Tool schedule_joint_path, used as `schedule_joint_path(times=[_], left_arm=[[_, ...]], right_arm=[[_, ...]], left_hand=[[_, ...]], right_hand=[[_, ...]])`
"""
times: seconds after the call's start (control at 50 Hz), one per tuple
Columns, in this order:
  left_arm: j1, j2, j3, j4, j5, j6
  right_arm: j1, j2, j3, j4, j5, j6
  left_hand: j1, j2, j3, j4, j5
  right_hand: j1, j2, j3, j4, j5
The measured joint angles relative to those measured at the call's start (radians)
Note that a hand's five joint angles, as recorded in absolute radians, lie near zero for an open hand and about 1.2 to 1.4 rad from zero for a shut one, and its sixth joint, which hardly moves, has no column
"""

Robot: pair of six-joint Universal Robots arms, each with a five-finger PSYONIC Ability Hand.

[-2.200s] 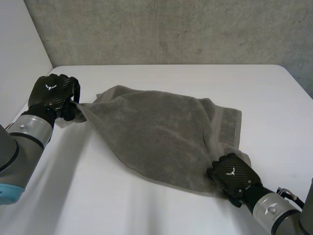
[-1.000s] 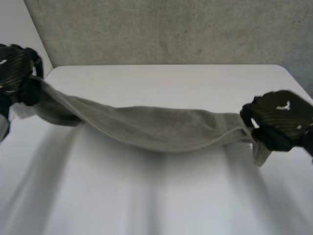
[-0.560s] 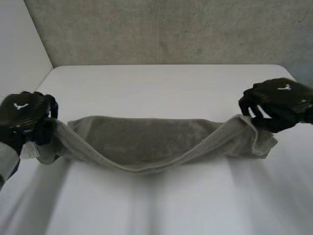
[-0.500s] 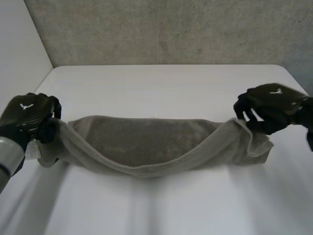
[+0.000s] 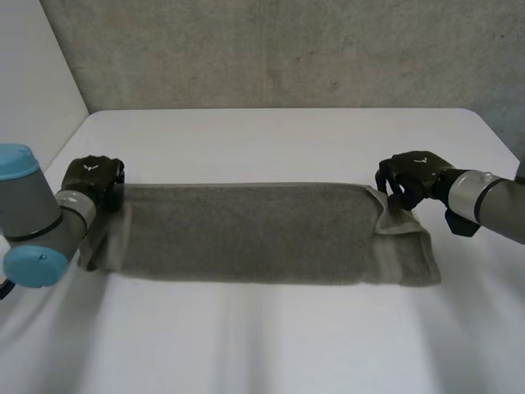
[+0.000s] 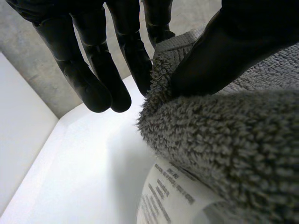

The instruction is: Fold the towel.

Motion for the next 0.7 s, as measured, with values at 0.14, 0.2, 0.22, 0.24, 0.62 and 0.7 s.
schedule_joint_path(times=[0.14, 0.2, 0.22, 0.24, 0.62, 0.7], left_arm=[[-0.044, -0.036, 0.033, 0.027, -0.033, 0.010], [-0.066, -0.034, 0.031, 0.035, -0.034, 0.021], [-0.074, -0.033, 0.030, 0.037, -0.034, 0.028], [-0.081, -0.030, 0.029, 0.038, -0.035, 0.037], [-0.069, 0.133, -0.036, 0.035, -0.030, 0.136], [-0.058, 0.176, -0.063, 0.032, -0.026, 0.134]], right_arm=[[0.017, 0.045, -0.018, -0.048, 0.034, 0.008], [0.019, 0.055, -0.020, -0.057, 0.048, 0.007], [0.019, 0.057, -0.020, -0.061, 0.052, 0.007], [0.019, 0.057, -0.019, -0.065, 0.056, 0.007], [0.003, -0.323, 0.118, -0.221, 0.100, 0.007], [0.003, -0.420, 0.168, -0.220, 0.098, 0.004]], left_hand=[[-0.891, -0.861, -0.883, -0.912, -0.879], [-1.143, -1.198, -1.254, -1.234, -1.210], [-1.158, -1.231, -1.291, -1.261, -1.247], [-1.160, -1.242, -1.305, -1.264, -1.258], [-1.163, -1.246, -1.311, -1.264, -1.270], [-1.163, -1.246, -1.311, -1.264, -1.270]], right_hand=[[-0.886, -0.900, -0.873, -0.871, -0.918], [-1.056, -1.072, -1.089, -1.077, -1.110], [-1.076, -1.082, -1.104, -1.087, -1.110], [-1.082, -1.082, -1.106, -1.087, -1.110], [-1.089, -1.082, -1.106, -1.087, -1.110], [-1.089, -1.082, -1.106, -1.087, -1.110]])
